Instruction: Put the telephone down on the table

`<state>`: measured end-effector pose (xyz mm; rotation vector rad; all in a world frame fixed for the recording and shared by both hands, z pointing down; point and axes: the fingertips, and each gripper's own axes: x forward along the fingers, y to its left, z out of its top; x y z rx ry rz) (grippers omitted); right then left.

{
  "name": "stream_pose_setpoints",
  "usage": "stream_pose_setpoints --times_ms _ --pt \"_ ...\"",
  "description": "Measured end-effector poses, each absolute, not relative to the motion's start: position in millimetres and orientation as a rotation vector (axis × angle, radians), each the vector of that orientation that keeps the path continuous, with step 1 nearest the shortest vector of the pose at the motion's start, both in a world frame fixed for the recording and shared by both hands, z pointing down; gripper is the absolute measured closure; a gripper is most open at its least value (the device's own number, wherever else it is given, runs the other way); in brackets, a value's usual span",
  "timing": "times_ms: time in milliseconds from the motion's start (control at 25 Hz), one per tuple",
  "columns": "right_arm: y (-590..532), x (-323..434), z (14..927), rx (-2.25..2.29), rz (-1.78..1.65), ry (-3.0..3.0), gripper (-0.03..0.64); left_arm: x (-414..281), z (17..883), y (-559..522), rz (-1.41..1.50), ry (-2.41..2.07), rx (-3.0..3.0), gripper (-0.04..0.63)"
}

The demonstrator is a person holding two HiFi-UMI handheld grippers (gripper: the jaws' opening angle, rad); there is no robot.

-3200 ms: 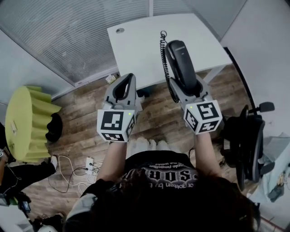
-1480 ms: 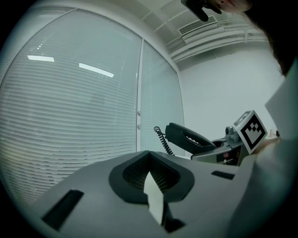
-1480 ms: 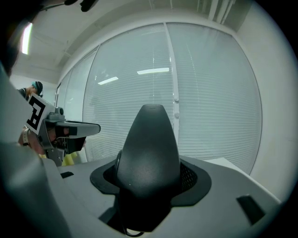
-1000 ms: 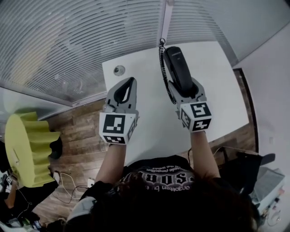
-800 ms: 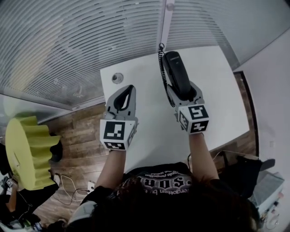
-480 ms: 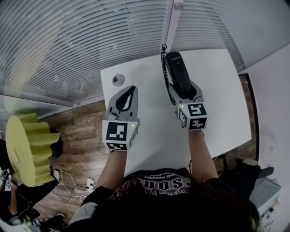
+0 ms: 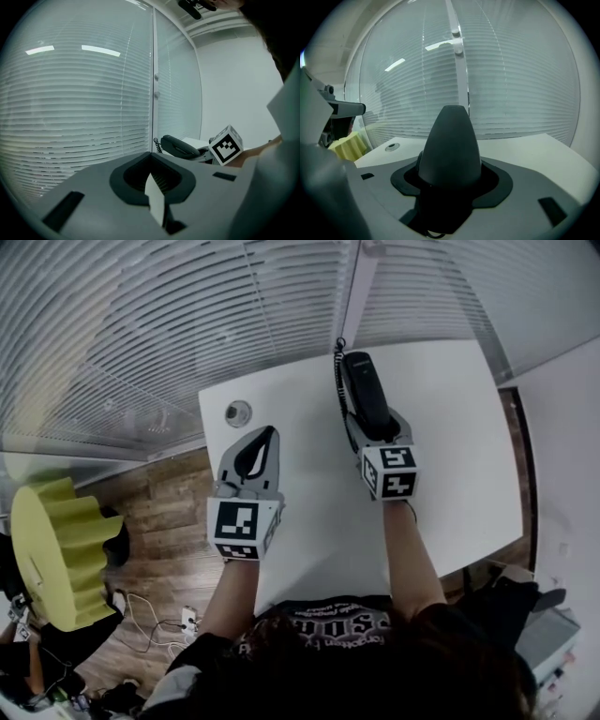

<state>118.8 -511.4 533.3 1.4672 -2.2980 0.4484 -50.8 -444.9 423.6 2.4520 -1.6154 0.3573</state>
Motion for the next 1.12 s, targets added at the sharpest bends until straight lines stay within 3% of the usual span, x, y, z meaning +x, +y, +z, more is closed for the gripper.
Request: stream_pose_setpoints --times_ms 1120 --pt "-524 142 585 1.440 0.615 -1.960 0.342 -40 444 -447 0.391 -1.551 2.411 0.592"
